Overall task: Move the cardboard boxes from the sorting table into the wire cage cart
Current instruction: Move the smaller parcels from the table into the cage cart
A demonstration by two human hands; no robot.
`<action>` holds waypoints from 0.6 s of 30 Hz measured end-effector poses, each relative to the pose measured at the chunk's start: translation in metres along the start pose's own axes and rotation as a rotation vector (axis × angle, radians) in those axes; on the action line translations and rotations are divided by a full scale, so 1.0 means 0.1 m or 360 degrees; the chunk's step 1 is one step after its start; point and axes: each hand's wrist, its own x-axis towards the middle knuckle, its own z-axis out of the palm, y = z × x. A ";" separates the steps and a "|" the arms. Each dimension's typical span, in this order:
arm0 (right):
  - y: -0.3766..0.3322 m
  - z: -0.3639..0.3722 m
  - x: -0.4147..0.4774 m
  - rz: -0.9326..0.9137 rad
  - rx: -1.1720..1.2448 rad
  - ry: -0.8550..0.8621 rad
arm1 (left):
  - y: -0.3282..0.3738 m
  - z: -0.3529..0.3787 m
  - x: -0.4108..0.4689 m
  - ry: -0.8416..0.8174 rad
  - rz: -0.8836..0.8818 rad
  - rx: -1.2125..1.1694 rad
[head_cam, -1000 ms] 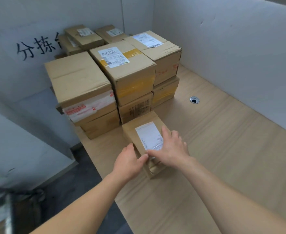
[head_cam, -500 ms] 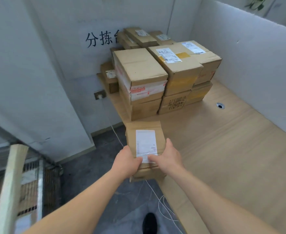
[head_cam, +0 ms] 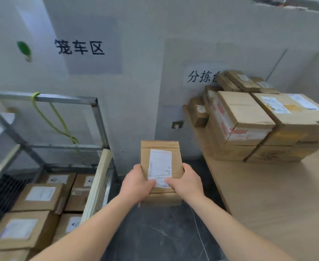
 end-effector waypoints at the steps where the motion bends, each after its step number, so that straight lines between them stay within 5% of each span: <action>1: -0.13 0.08 0.01 -0.0049 -0.0013 -0.0030 | -0.07 -0.12 0.00 0.0038 -0.0022 -0.0026; 18: -1.46 1.15 0.38 -0.0547 -0.0197 -0.0671 | -0.90 -1.17 -0.07 0.0683 -0.0486 -0.0258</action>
